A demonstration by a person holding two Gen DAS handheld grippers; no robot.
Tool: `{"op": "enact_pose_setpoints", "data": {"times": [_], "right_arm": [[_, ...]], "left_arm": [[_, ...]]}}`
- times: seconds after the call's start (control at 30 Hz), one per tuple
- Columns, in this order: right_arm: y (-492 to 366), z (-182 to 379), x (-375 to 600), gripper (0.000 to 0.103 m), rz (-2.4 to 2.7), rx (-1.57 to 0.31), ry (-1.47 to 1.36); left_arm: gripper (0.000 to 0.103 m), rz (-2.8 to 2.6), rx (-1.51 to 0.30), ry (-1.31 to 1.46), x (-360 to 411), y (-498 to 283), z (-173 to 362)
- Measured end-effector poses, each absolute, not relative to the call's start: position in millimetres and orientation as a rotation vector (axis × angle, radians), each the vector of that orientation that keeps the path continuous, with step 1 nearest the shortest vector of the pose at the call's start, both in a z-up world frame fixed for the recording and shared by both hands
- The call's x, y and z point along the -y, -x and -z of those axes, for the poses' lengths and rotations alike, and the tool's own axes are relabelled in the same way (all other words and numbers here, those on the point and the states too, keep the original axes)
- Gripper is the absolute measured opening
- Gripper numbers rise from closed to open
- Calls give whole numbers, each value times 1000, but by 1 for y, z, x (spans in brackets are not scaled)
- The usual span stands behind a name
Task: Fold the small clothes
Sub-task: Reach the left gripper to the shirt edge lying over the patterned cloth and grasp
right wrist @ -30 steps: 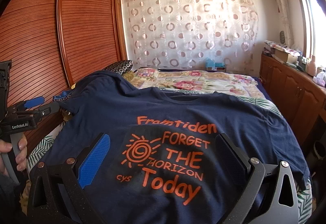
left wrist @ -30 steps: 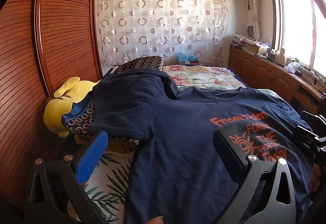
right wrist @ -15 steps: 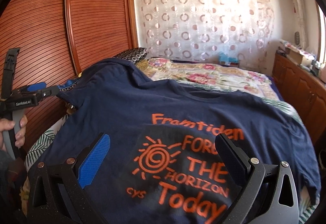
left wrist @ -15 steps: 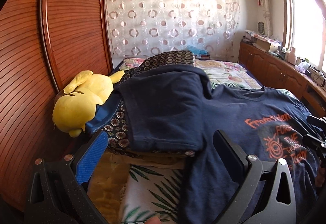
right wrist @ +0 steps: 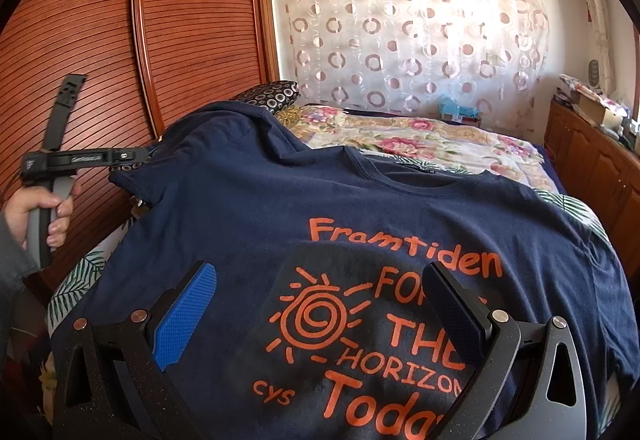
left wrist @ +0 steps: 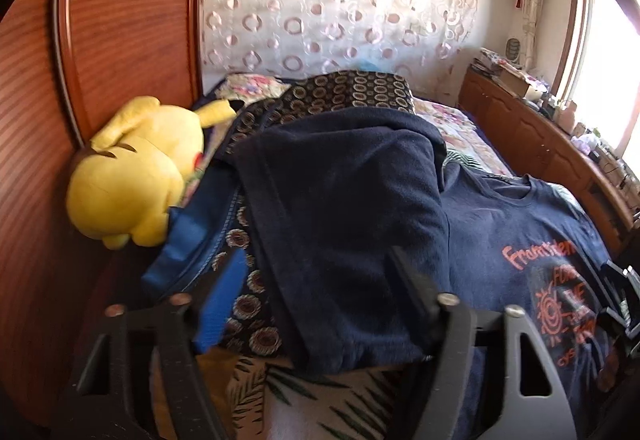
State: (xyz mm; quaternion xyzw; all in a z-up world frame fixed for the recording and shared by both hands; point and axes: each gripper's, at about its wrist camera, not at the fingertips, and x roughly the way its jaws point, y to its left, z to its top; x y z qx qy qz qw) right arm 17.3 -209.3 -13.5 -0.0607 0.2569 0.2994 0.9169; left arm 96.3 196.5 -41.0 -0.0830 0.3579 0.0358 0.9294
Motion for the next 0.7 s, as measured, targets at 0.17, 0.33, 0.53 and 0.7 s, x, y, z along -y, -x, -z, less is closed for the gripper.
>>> {"op": "enact_pose_setpoints", "data": {"times": [0.17,0.33,0.53,0.7], "right_arm": [[-16,13,206,103,-628,-529,130],[-17,17,205,103,-635,-542,134],[-18,19,208,103,-639,-555,126],[-16,18,213,103,-631,-550,121]], "left_arm": [[52,-107,-819,226,-212,-118,56],[52,-99,-853,246,-214,-126,61],[20,-79,-857,199,-206,-126,58],[7,-73,-811,113,-194,-117,42]]}}
